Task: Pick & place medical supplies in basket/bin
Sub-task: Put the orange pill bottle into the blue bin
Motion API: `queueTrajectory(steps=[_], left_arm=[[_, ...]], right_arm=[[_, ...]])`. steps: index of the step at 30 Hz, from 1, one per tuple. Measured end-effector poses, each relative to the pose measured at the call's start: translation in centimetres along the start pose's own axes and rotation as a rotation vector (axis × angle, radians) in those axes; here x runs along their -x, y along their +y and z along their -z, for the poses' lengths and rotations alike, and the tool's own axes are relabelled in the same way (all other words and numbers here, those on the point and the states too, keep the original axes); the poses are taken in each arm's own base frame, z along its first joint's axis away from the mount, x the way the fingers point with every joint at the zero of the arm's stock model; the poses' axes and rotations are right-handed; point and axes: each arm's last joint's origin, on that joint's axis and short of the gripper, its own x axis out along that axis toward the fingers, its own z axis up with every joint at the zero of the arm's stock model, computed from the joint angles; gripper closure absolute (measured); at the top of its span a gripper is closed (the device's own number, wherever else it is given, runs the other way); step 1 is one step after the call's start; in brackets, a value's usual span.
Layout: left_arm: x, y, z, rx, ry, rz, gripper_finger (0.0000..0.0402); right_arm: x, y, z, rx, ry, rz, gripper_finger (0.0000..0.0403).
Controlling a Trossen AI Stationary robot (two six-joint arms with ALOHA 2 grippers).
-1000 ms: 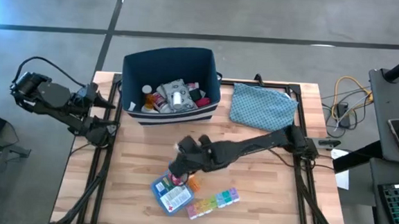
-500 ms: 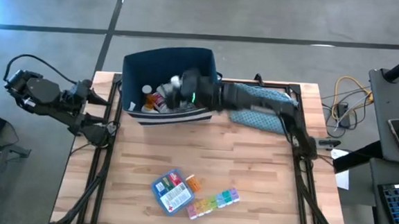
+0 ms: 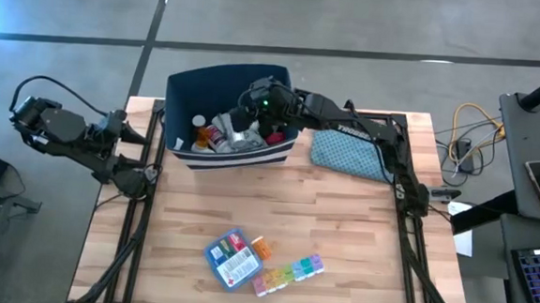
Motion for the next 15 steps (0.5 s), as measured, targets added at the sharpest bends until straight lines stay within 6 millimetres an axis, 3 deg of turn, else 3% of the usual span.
queueTrajectory(steps=[5, 12, 15], left_arm=[[-0.7, -0.1, 0.4, -0.008, 0.022, -0.011, 0.0093], [-1.7, -0.3, 0.7, -0.014, 0.048, -0.005, 0.0093], [-1.9, -0.4, 0.9, -0.016, 0.062, 0.005, 0.0093]], right_arm=[[4.1, 4.3, 3.3, 0.220, 0.060, -0.064, 0.0096], [9.2, 8.9, 12.8, 0.397, 0.320, -0.022, 0.0108], [10.7, 9.8, 17.2, 0.312, 0.442, 0.036, 0.0111]])
